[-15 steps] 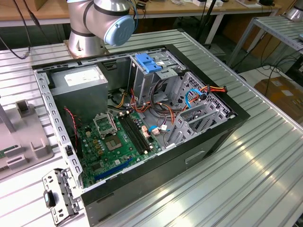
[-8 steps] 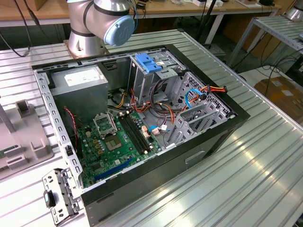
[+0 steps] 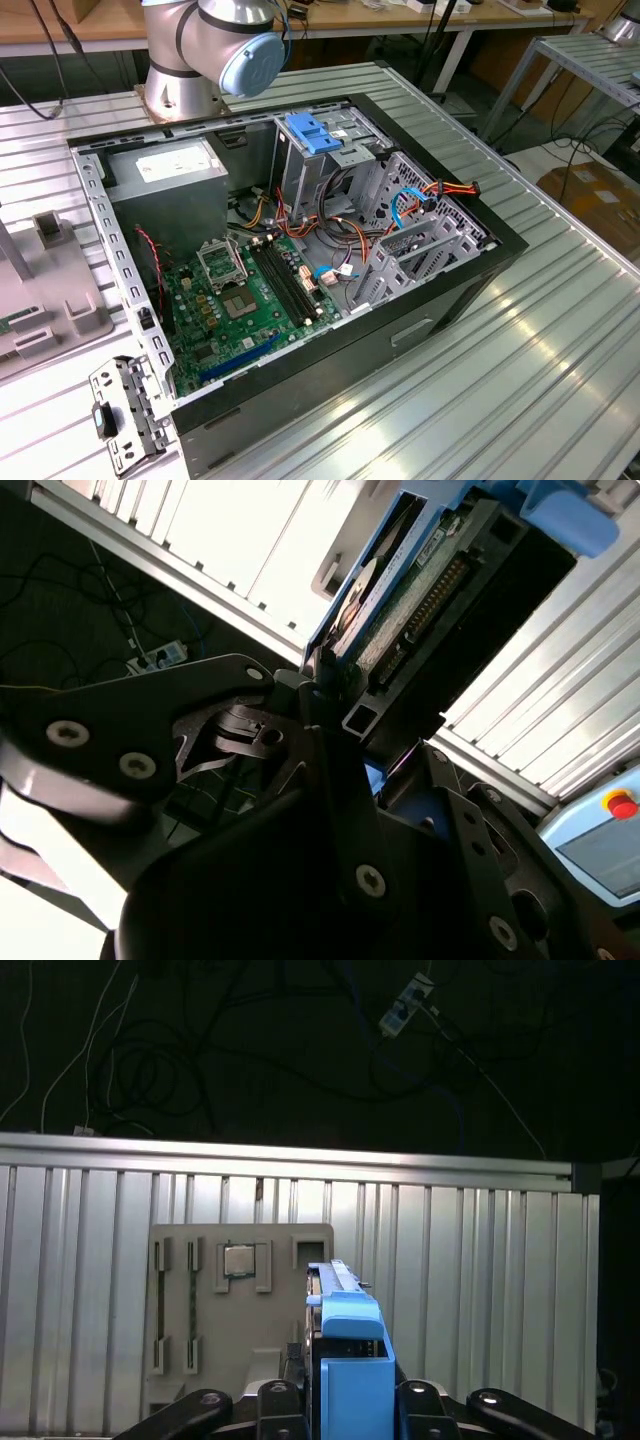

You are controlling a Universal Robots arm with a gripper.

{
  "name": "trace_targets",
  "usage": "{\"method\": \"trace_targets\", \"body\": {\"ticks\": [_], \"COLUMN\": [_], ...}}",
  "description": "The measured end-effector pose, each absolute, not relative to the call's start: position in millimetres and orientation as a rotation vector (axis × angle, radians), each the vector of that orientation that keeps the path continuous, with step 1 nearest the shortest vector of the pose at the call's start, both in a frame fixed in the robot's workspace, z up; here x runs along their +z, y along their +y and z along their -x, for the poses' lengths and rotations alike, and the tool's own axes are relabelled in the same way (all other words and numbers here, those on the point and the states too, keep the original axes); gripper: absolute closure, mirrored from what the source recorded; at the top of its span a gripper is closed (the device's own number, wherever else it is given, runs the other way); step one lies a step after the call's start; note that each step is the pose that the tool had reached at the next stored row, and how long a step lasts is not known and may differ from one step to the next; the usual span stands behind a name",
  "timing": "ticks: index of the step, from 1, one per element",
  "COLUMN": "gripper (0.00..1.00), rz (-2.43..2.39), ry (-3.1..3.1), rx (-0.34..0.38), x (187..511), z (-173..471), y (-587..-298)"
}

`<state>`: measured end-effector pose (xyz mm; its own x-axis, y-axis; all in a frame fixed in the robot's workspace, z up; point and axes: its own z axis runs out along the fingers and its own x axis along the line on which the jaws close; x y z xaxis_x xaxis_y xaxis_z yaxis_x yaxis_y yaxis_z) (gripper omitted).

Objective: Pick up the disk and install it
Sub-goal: 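Pick up the disk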

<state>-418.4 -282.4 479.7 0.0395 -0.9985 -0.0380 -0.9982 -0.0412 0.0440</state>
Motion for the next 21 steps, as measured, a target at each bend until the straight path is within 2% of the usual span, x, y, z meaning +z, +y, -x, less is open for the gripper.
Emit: {"method": "trace_targets", "body": {"ticks": [21], "gripper": [0.63], "rz": [-2.261], "ry": [-2.172], "rx": [-0.091], "x": [479.7], "z": [407.1], "y": [-282.4]}}
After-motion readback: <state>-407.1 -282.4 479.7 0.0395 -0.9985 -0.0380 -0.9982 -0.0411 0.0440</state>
